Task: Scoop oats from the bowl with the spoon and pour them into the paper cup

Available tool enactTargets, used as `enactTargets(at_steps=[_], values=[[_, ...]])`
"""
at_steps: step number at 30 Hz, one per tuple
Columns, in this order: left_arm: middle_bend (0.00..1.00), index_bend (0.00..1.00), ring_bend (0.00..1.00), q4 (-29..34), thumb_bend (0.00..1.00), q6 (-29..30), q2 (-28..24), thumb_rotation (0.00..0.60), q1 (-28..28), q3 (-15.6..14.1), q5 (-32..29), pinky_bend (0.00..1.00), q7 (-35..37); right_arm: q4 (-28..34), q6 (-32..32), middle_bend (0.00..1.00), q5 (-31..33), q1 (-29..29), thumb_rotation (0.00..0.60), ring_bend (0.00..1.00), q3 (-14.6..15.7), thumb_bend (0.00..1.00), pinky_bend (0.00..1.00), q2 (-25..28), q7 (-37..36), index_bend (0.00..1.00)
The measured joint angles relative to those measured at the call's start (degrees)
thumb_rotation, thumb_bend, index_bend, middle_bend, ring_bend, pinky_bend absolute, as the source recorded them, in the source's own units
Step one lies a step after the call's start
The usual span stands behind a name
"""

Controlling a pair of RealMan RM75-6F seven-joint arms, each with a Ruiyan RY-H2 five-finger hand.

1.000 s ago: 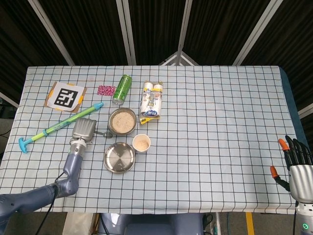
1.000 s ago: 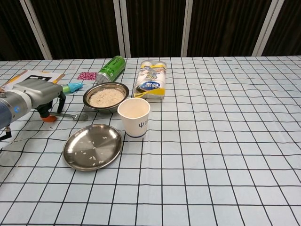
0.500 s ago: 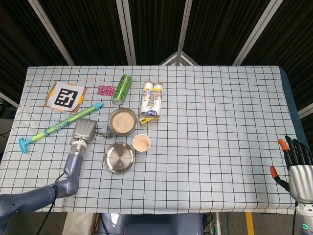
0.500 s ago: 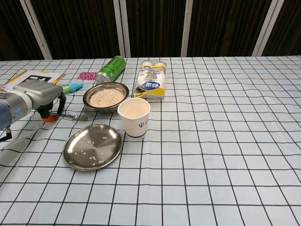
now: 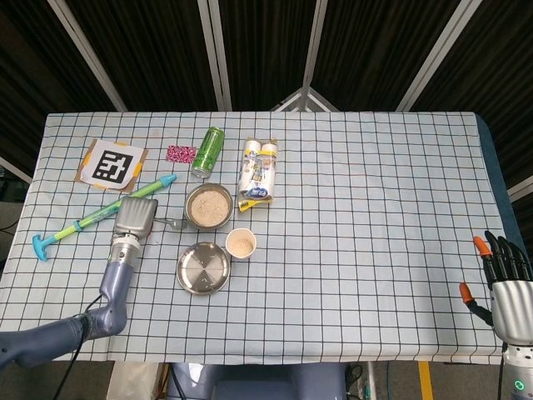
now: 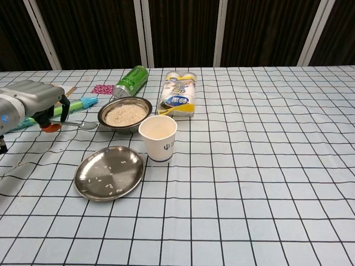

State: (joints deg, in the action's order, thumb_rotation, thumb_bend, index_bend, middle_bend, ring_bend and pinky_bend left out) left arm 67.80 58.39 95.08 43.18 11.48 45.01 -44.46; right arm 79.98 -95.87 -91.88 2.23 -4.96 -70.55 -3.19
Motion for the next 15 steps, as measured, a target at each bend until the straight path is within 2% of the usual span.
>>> enactTargets(at_steps=[11,15], values=[[1.00,0.52,1.00,5.4,0.44,3.6,-6.7,0.600,0.4,0.7,3.3,1.00,-2.1,0.2,0.3,0.04,0.1,0.1,0.600,0.00,0.0,0.38,0.10,0.1,-0.1,0.00],[1.00,0.52,1.00,5.5,0.44,3.1,-7.0,0.600,2.0,1.3,2.4,1.00,-4.7,0.2,0.1,0.04,0.1,0.0,0.600,0.00,-0.1,0.38,0.10,0.1,0.1,0.00]])
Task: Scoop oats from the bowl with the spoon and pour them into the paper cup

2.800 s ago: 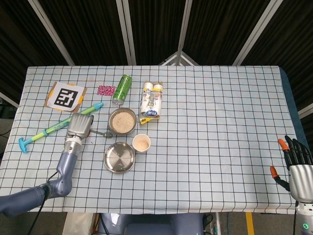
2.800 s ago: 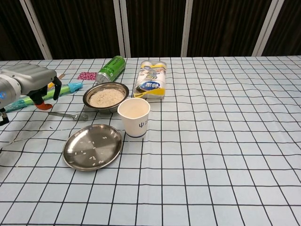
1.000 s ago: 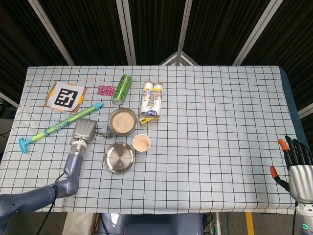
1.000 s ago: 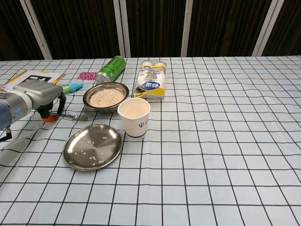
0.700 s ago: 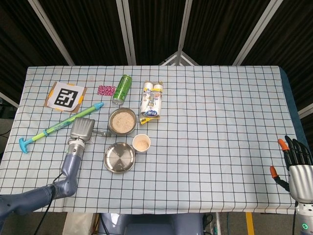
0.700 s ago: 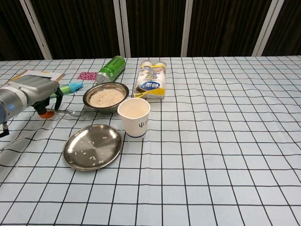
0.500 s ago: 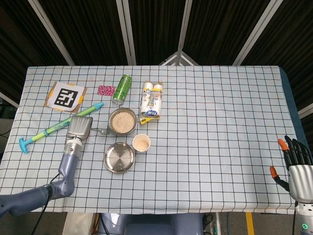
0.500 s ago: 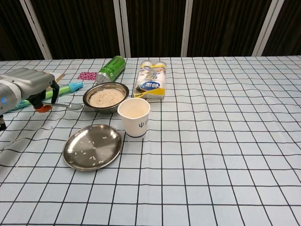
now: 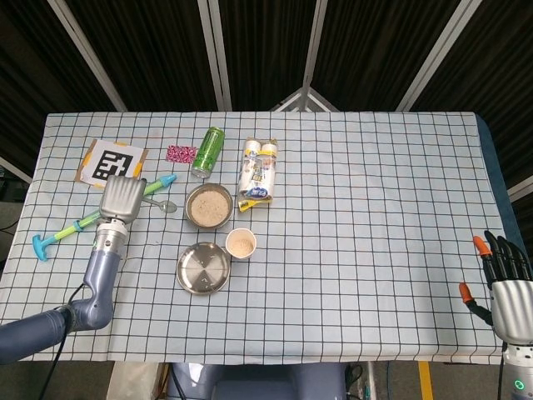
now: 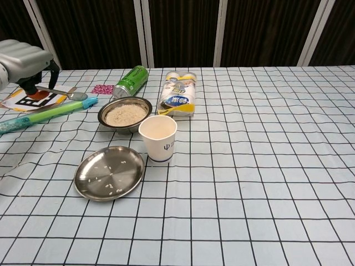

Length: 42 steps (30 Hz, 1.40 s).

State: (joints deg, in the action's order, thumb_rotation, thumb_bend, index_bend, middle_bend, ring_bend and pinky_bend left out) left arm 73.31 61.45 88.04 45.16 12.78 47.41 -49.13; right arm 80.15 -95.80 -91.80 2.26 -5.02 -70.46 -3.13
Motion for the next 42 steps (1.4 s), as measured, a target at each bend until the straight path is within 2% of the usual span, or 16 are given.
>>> enactTargets(at_steps=[6,13,20,30,42], values=[[1.00,0.53,1.00,-2.7,0.44,-1.6,1.5,0.600,4.1,0.5,-1.4,1.00,-6.0,0.0,-0.1,0.04,0.1,-0.2,0.600,0.00,0.0,0.38,0.10,-0.1,0.2,0.00],[1.00,0.53,1.00,-9.3,0.44,-3.9,5.6,0.600,9.7,0.1,-1.5,1.00,-12.4,-0.2,-0.4,0.04,0.0,-0.3,0.600,0.00,0.0,0.38,0.10,-0.2,0.1,0.00],[1.00,0.54,1.00,-15.6,0.44,-6.1,9.2,0.600,13.4,-2.5,1.8,1.00,-16.5,-0.3,-0.6,0.04,0.0,-0.4,0.600,0.00,0.0,0.38,0.10,-0.4,0.1,0.00],[1.00,0.54,1.00,-23.9,0.46,-8.1,12.7,0.600,15.4,-6.1,7.0,1.00,-18.2,-0.1,-0.9,0.04,0.0,-0.5,0.600,0.00,-0.1,0.38,0.10,-0.5,0.5,0.00],[1.00,0.55,1.00,-32.6,0.46,-8.6,16.7,0.600,17.2,-9.6,16.4,1.00,-17.1,0.0,-1.0,0.04,-0.1,-0.6,0.600,0.00,-0.1,0.38,0.10,-0.7,0.8,0.00]])
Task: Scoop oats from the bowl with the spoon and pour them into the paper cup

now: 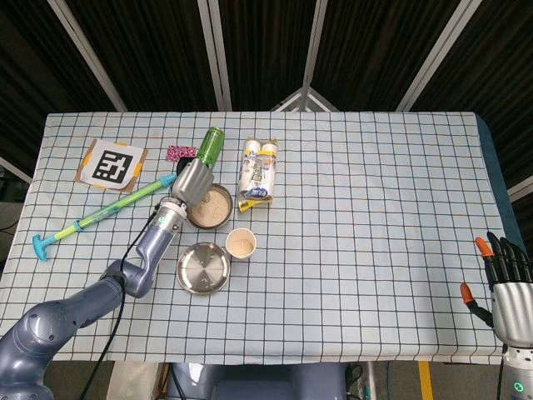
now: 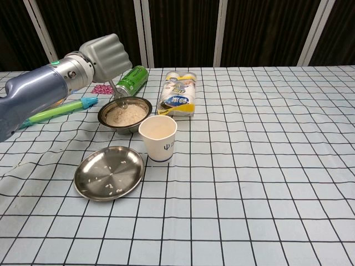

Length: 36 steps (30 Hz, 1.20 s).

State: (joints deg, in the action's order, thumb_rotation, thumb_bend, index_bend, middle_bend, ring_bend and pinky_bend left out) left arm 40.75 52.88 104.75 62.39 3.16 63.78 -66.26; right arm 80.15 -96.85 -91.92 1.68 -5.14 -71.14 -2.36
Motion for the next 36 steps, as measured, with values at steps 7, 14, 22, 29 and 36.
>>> enactTargets(at_steps=[7,14,22,29,36], values=[[1.00,0.55,1.00,-2.2,0.46,-1.6,0.6,0.600,0.7,-2.0,3.8,1.00,-1.2,0.2,0.0,0.04,0.0,0.0,0.600,0.00,0.0,0.38,0.10,0.0,0.3,0.00],[1.00,0.55,1.00,-4.1,0.46,-2.8,1.1,0.600,1.0,-2.4,6.1,1.00,-0.9,0.4,-0.2,0.04,0.0,-0.1,0.600,0.00,0.0,0.38,0.10,-0.1,0.7,0.00],[1.00,0.55,1.00,-4.0,0.46,-3.0,1.9,0.600,0.4,-2.2,8.2,1.00,0.8,0.6,-0.2,0.04,0.0,-0.2,0.600,0.00,-0.1,0.38,0.10,-0.1,0.9,0.00],[1.00,0.55,1.00,-2.4,0.46,-2.3,2.4,0.600,-1.1,-1.5,8.3,1.00,1.4,0.7,-0.2,0.04,0.0,-0.2,0.600,0.00,-0.1,0.38,0.10,-0.1,1.1,0.00],[1.00,0.55,1.00,1.6,0.46,-2.1,1.3,0.600,-2.8,0.5,5.8,1.00,0.7,0.9,-0.1,0.04,0.0,-0.2,0.600,0.00,-0.1,0.38,0.10,0.0,1.3,0.00]])
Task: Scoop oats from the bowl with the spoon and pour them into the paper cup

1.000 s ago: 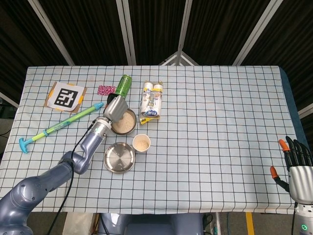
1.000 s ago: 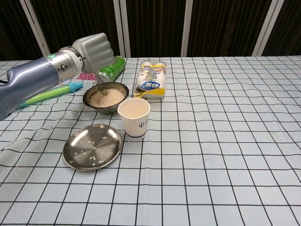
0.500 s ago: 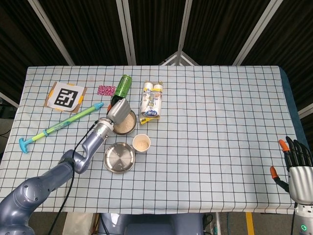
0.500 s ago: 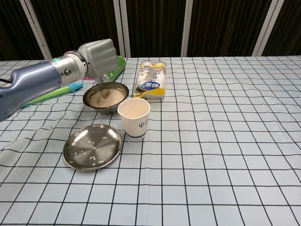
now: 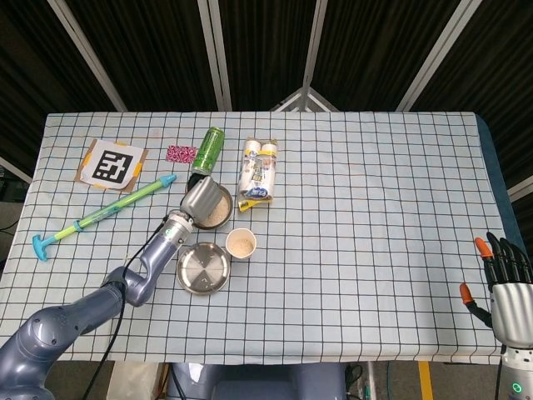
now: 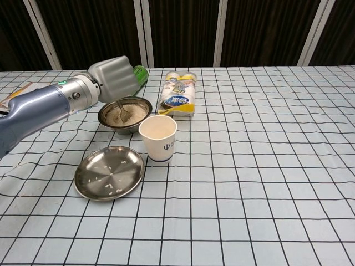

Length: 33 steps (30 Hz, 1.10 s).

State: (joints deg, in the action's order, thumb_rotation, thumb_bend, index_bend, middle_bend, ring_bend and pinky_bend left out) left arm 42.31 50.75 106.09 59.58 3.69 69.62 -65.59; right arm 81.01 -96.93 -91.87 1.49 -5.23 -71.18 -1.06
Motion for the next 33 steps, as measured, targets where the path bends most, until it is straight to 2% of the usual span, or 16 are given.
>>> enactTargets(at_steps=[12,20,33], values=[[1.00,0.55,1.00,9.9,0.46,-0.6,-2.7,0.600,-3.1,5.3,-12.9,1.00,-6.6,0.3,0.3,0.04,0.2,0.0,0.600,0.00,0.0,0.38,0.10,0.2,0.1,0.00],[1.00,0.55,1.00,14.7,0.46,1.3,-3.3,0.600,-3.9,8.0,-21.6,1.00,-10.7,0.2,0.2,0.04,0.1,0.0,0.600,0.00,0.0,0.38,0.10,0.1,0.1,0.00],[1.00,0.56,1.00,15.5,0.46,6.7,-1.8,0.600,-3.5,9.5,-26.2,1.00,-10.9,0.3,0.3,0.04,0.1,0.0,0.600,0.00,0.0,0.38,0.09,0.1,0.1,0.00]])
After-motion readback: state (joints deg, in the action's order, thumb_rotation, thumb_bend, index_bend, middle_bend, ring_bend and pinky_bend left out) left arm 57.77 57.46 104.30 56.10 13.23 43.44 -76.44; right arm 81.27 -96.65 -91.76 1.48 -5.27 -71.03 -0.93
